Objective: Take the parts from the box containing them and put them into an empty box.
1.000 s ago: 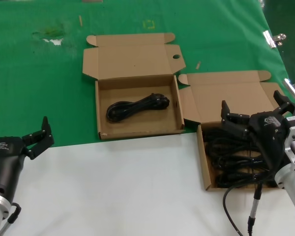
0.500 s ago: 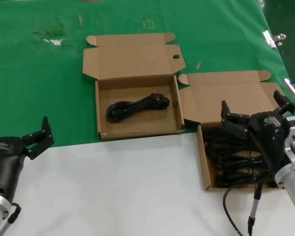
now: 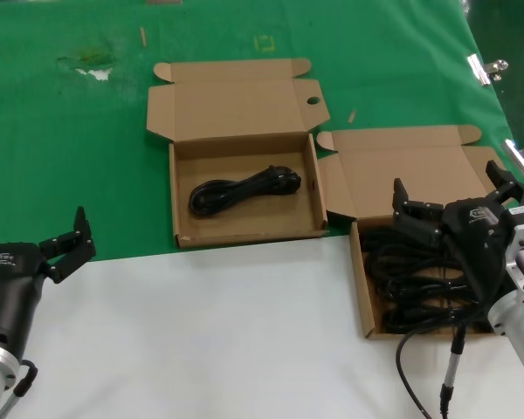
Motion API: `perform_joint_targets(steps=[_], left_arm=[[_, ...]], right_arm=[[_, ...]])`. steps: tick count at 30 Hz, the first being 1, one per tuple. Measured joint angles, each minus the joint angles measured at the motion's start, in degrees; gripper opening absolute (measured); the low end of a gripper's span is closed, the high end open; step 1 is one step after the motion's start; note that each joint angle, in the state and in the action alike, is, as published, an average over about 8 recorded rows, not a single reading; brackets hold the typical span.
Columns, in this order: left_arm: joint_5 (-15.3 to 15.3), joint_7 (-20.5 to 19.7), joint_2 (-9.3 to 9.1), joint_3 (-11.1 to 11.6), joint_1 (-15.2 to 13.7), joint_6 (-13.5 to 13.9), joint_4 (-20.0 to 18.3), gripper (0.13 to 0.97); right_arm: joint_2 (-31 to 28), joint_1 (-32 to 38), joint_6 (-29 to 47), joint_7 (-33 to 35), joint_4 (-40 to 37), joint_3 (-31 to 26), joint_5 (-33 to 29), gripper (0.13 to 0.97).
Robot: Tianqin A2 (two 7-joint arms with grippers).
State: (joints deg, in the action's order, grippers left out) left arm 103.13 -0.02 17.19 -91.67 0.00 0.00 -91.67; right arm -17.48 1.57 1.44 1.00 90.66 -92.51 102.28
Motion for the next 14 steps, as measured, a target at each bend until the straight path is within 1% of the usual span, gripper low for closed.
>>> perform_joint_targets(steps=[14], left_arm=[[0.0,0.01,0.0,0.0,0.0,0.0,0.0,0.966]], right_arm=[[0.0,0.0,0.0,0.0,0.0,0.0,0.0,0.966]])
